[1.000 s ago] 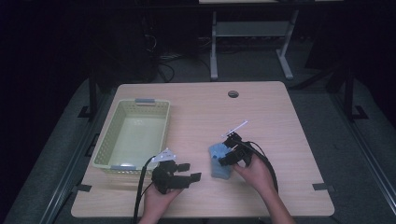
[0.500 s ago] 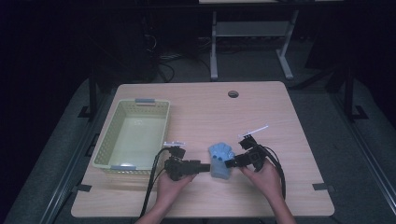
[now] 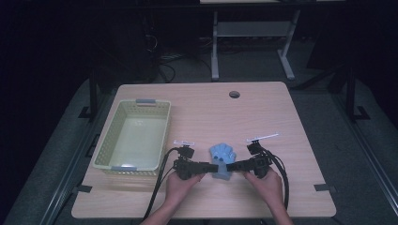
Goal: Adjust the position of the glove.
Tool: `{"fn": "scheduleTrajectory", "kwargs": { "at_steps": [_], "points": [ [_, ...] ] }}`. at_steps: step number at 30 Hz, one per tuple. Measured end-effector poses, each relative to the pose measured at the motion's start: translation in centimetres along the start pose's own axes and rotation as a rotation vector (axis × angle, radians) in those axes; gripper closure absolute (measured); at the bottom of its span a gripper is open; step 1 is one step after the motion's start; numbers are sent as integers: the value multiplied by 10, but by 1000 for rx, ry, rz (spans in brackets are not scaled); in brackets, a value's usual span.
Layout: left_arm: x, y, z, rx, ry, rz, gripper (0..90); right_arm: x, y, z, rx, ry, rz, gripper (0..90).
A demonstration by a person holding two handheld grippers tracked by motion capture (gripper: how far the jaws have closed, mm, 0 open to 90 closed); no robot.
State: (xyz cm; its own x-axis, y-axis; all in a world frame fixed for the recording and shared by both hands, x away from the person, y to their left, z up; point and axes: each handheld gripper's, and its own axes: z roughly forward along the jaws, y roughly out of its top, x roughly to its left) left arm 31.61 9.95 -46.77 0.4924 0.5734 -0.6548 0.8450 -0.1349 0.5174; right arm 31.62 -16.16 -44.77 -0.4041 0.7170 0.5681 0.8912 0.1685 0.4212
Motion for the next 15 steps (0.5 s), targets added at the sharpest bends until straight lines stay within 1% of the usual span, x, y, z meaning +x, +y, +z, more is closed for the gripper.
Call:
{"fn": "scheduleTrajectory", "kwargs": {
  "at_steps": [1,3,4,5,7,9,10,11,13,14,15],
  "points": [
    [0,0,0,0,0,0,444,0,0,0,0,0,0,452],
    [2,-1,4,20,5,-7,452,-1,-1,2,-1,6,6,453],
    [3,-1,5,27,-2,-12,458,0,-2,3,7,8,21,452],
    [4,-2,7,32,-3,-17,467,-1,-3,5,6,7,13,452],
    [4,-2,7,32,-2,-11,481,-2,-4,10,22,-2,22,451],
    [3,-2,7,32,0,-9,494,-3,-5,12,23,2,28,458],
    [4,-2,8,34,0,-6,504,-3,-6,13,17,12,45,482],
    [4,-2,8,34,0,-6,512,-3,-6,13,17,12,45,482],
    [3,-3,10,36,-5,-10,534,-2,-7,15,5,7,34,519],
    [3,-3,11,39,-10,-9,548,-1,-8,16,7,9,45,534],
    [3,-3,11,39,-10,-9,560,-1,-8,16,7,9,45,534]
  ]
}}
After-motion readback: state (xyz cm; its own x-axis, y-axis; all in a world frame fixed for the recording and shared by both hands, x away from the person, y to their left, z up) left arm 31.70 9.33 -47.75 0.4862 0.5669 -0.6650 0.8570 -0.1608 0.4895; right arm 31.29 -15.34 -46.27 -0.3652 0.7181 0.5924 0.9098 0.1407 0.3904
